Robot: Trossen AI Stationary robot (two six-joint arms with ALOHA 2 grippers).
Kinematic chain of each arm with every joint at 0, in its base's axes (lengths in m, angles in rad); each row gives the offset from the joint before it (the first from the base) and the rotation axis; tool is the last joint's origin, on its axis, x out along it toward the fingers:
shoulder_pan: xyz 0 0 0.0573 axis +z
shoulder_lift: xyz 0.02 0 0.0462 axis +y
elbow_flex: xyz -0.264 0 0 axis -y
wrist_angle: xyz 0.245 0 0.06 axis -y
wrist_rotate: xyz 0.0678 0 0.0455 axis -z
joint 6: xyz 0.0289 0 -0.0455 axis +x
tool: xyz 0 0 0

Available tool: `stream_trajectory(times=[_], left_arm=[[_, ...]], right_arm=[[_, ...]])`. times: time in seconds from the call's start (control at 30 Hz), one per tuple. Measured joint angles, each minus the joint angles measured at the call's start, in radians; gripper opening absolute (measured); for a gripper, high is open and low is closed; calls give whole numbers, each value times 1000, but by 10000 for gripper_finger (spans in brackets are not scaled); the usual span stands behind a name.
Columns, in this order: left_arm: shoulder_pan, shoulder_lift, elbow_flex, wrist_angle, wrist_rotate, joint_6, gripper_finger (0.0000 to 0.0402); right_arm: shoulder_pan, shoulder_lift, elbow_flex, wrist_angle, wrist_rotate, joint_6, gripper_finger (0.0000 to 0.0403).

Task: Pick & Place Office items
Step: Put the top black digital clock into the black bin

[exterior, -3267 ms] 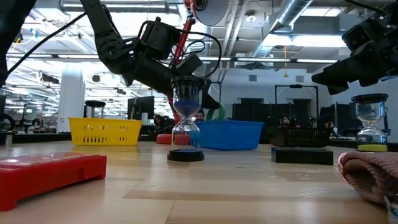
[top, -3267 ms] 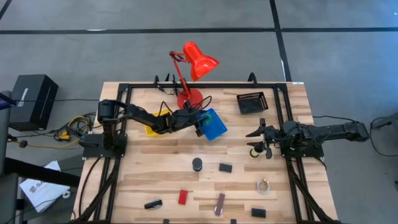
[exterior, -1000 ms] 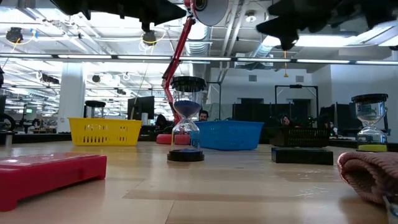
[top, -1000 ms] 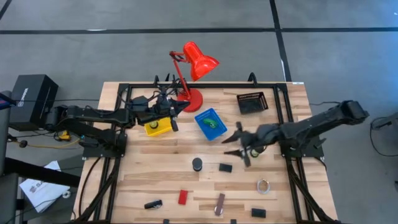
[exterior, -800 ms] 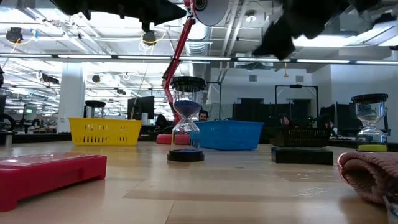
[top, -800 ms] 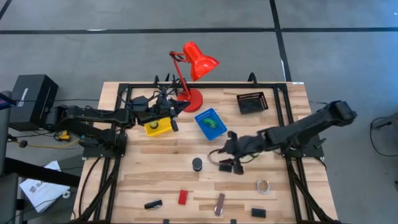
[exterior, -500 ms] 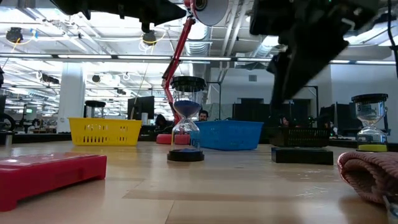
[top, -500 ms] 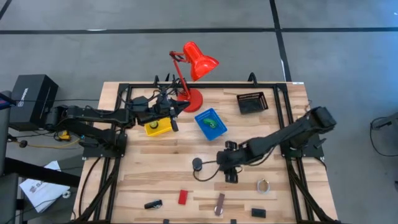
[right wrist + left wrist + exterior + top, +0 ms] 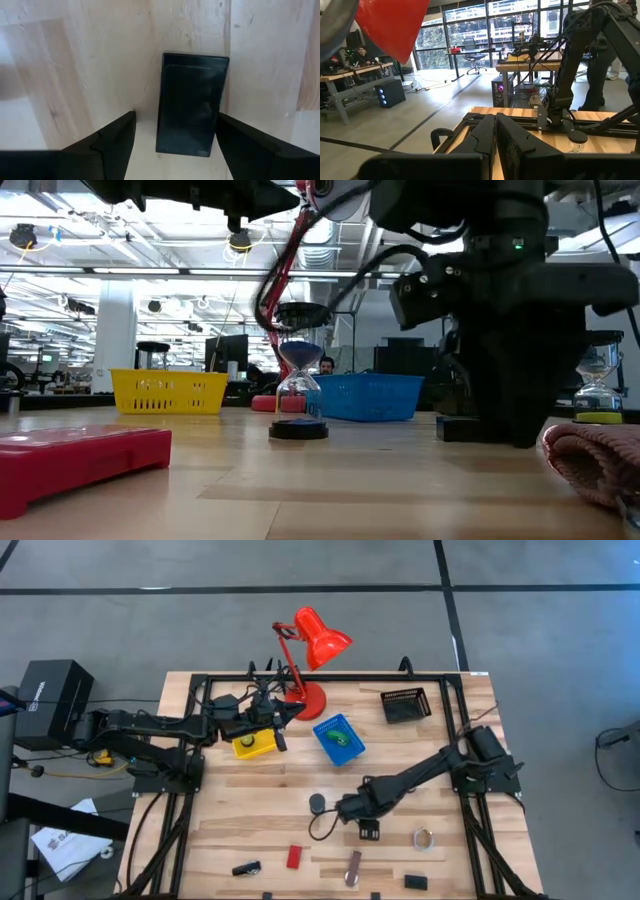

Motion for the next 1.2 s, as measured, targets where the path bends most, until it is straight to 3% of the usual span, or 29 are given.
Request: stream_trajectory(times=[0.43,0.9,1.2], left_arm=[[0,0,0,0,2,0,11],[0,0,0,0,1,0,11],[0,0,0,0,-2,0,11]], right_arm=[[1,1,-3,12,7,43,250],[-2,-10,-4,5,-5,52,147],[-27,-139,-7,-117,-14,57,165]])
